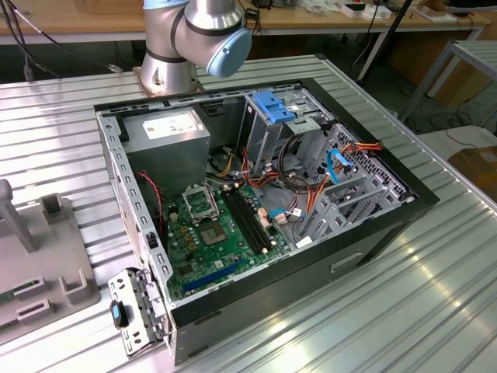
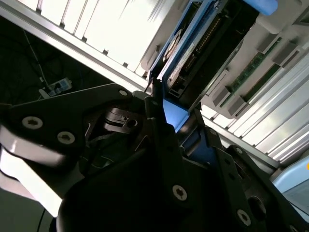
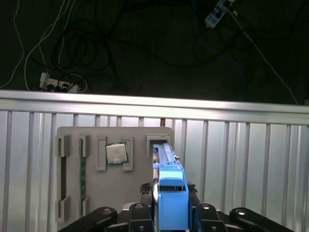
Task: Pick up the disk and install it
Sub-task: 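Pick up the disk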
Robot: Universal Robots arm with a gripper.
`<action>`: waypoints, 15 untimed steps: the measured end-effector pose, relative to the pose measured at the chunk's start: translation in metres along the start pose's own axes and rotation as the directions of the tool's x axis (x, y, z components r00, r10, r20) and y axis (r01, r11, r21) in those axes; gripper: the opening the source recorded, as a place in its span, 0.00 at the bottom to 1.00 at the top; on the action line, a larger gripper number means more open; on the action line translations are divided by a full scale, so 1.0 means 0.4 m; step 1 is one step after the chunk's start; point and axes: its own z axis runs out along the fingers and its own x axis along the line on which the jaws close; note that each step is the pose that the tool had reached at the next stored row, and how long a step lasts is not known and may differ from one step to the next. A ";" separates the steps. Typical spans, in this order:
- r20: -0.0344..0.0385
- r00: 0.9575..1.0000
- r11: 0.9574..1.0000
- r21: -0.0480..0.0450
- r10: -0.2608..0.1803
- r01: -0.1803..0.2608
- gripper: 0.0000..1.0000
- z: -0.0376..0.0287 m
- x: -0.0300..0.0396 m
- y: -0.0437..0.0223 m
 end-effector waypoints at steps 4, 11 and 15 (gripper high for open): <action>0.000 1.000 1.000 0.000 0.000 0.000 0.37 -0.017 0.000 0.000; 0.000 1.000 1.000 0.000 0.000 0.000 0.37 -0.036 -0.001 0.000; 0.000 1.000 1.000 0.000 0.000 0.000 0.37 -0.054 -0.001 0.000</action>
